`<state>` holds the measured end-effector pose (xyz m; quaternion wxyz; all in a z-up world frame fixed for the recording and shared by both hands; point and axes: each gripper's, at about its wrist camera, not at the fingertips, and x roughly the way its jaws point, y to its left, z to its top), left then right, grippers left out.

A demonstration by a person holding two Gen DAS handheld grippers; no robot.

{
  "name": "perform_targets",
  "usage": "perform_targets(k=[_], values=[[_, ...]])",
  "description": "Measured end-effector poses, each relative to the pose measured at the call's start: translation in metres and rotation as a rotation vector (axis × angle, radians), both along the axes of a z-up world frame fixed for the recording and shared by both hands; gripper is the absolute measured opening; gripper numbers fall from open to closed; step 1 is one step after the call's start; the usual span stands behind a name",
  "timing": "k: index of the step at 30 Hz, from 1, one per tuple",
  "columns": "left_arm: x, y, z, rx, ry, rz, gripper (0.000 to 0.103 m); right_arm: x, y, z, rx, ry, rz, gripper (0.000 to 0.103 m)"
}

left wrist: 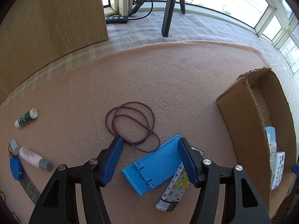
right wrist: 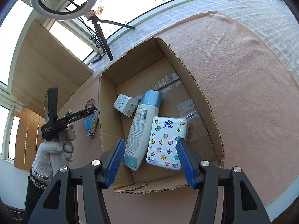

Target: Organize objects

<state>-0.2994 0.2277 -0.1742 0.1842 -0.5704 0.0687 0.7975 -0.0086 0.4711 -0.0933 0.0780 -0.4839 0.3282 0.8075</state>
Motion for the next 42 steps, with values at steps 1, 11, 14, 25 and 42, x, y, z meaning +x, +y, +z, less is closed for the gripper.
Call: perform_targets(k=[1,11,14,25,42], values=[[0.003,0.002,0.0,0.0,-0.003,-0.009,0.065,0.0,-0.001,0.001,0.001,0.001,0.001,0.054],[0.052,0.002,0.002,-0.028,0.048,-0.128,0.05,-0.002,-0.007,0.003,-0.001,0.002,0.009,0.054],[0.067,-0.004,0.003,-0.021,0.056,-0.132,0.042,-0.004,-0.014,0.004,-0.002,0.006,0.025,0.054],[0.126,-0.045,0.006,0.03,0.063,-0.06,0.04,-0.014,-0.059,0.021,0.02,0.044,0.144,0.054],[0.151,-0.123,0.009,0.063,0.041,0.067,0.04,-0.082,-0.168,-0.007,0.064,-0.056,0.292,0.054]])
